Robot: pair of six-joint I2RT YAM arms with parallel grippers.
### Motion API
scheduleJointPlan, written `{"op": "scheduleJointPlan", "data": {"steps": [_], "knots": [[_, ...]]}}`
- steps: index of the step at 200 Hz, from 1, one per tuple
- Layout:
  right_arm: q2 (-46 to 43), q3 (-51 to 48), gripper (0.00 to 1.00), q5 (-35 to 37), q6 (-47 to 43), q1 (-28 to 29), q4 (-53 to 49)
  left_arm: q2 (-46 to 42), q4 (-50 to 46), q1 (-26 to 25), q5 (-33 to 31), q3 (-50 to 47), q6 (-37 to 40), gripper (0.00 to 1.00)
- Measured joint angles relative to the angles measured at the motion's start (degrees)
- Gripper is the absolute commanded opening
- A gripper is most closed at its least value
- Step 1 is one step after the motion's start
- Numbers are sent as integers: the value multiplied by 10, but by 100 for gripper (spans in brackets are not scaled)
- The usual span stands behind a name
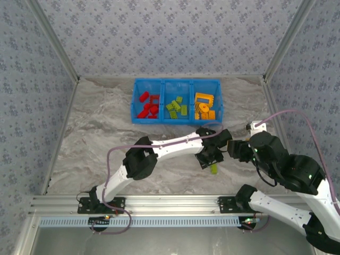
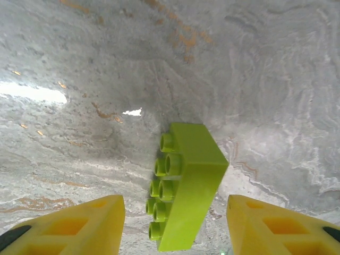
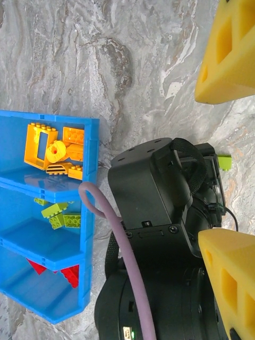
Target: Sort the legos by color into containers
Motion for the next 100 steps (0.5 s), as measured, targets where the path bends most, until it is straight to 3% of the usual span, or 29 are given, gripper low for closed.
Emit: {"op": "scheduleJointPlan", "data": {"steps": [52, 100], "knots": [[-5, -2, 66, -4, 0, 0, 1, 7, -4, -1, 5, 13, 5, 59], [-6, -9, 66, -6, 0, 0, 2, 45, -3, -1, 25, 46, 16, 39]]}}
